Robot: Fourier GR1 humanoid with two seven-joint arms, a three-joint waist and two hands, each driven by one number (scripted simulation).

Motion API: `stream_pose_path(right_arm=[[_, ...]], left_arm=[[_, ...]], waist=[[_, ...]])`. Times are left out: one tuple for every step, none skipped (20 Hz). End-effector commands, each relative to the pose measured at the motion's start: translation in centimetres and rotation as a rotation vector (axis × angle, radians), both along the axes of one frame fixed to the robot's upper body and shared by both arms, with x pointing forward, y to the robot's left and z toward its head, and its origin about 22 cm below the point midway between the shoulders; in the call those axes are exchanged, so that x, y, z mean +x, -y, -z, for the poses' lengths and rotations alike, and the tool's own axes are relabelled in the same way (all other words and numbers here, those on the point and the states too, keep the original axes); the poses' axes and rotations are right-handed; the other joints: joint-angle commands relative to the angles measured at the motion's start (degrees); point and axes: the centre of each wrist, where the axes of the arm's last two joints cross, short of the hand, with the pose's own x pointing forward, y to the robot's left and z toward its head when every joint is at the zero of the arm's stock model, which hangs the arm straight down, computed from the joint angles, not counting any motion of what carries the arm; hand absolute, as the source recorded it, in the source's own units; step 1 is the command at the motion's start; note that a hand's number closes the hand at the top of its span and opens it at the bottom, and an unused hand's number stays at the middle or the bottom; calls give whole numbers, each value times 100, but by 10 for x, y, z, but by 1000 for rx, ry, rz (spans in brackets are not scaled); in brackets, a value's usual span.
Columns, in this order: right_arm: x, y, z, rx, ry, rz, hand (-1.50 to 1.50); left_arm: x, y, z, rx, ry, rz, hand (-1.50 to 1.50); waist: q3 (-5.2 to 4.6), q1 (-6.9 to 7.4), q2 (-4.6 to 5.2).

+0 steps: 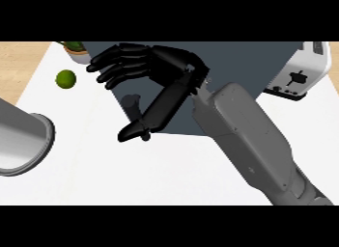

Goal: Pick up the bottled water, place it into the cabinet and close the cabinet

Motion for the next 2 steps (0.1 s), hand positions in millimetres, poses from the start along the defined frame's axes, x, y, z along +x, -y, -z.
stream_pose_path(right_arm=[[30, 29, -56, 87, 80, 259, -150], [32, 33, -48, 88, 92, 253, -150]], left_arm=[[2, 12, 9, -14, -11, 28, -150], [6, 5, 8, 7, -4, 37, -150]], waist=[[14, -11, 83], [11, -28, 96]])
